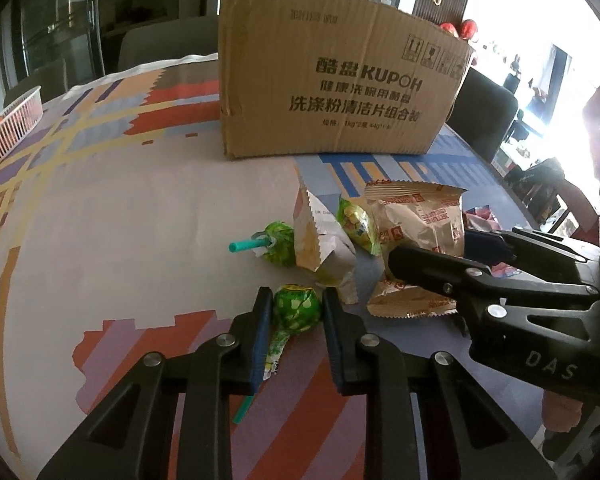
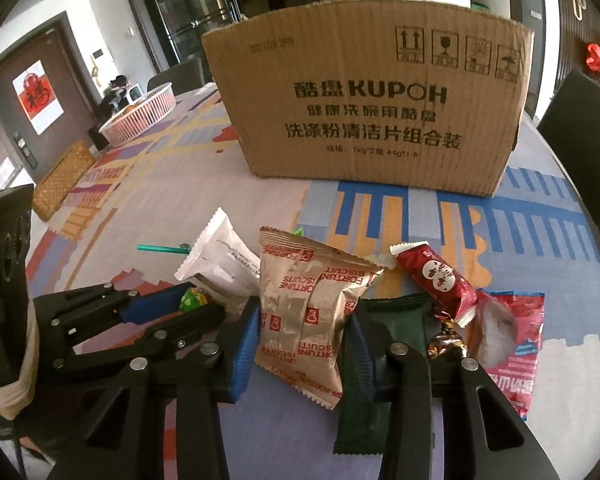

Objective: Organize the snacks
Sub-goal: 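Grasp the green lollipop with left tool while right tool grasps the Fortune biscuit bag, then lift both snacks into the cardboard box and open both tools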

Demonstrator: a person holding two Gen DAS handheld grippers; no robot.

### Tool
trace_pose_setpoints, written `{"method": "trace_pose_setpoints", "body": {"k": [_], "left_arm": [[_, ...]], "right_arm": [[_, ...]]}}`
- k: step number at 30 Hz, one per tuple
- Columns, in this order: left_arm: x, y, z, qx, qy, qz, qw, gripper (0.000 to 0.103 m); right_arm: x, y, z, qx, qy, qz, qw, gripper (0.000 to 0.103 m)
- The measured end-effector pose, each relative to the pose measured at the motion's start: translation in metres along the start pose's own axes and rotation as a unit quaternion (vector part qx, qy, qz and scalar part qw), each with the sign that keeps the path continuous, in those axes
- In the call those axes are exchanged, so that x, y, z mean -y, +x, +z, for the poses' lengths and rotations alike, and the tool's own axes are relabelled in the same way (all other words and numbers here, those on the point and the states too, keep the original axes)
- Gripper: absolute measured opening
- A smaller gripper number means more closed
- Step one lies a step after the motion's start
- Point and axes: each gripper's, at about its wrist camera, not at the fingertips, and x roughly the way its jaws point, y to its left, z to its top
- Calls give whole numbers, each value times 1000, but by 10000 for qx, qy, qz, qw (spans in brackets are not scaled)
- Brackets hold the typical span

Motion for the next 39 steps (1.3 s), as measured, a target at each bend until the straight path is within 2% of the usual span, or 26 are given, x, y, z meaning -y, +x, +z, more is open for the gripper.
{"method": "trace_pose_setpoints", "body": {"k": [13, 25, 39], "left_arm": [[11, -43, 5, 381, -68, 34, 9992, 26], [27, -79, 23, 837, 43, 105, 9964, 26], [37, -116, 76, 1490, 258, 156, 9884, 26]], "right_arm": [[1, -33, 0, 288, 20, 76, 9996, 42], [2, -70, 6, 689, -47, 17, 9976, 42], [4, -113, 47, 1408, -193, -170, 9897, 42]]}}
